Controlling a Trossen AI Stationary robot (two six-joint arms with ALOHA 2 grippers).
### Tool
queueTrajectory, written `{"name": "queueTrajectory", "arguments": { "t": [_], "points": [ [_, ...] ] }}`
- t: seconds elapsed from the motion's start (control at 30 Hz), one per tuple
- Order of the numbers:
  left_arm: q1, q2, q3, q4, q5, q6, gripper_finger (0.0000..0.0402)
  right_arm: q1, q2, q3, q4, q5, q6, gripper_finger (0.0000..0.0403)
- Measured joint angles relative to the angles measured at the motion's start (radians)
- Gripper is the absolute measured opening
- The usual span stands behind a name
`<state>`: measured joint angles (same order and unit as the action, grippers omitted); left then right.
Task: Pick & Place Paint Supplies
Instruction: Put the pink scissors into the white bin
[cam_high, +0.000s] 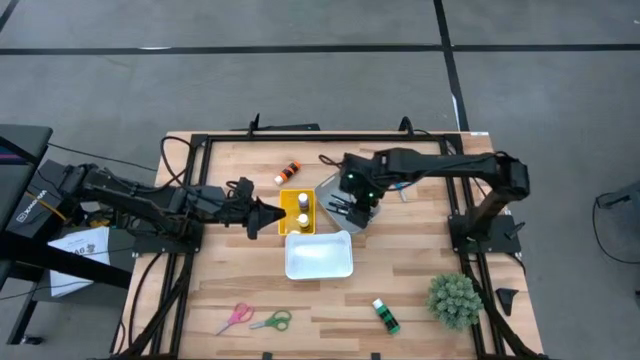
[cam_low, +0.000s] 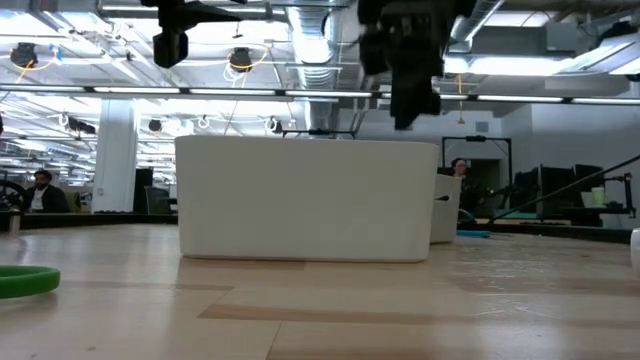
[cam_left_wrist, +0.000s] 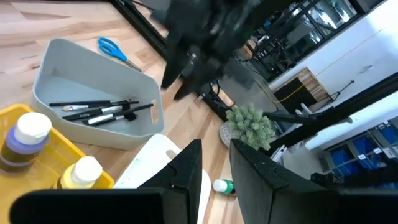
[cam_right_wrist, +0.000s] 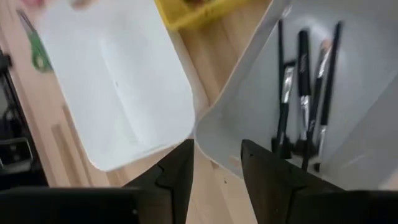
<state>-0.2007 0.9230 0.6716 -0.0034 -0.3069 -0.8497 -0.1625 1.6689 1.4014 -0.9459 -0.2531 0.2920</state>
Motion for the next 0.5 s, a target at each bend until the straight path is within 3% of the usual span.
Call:
{"name": "queueTrajectory", "arguments": {
  "t": [0.2,0.4,0.5],
  "points": [
    [-0.069,0.000,0.000,-0.048,0.054,-0.003,0.0076,0.033,-0.110,0.000,0.032,0.114,0.110,0.0129],
    [-0.174,0.000,0.000,-0.071,0.105,-0.008,0.0076,0.030,-0.178,0.000,0.072,0.129,0.181,0.0129],
    [-0.244,0.002,0.000,-0.106,0.152,-0.091,0.0076,0.031,-0.201,0.000,0.073,0.130,0.195,0.0129]
  ]
}}
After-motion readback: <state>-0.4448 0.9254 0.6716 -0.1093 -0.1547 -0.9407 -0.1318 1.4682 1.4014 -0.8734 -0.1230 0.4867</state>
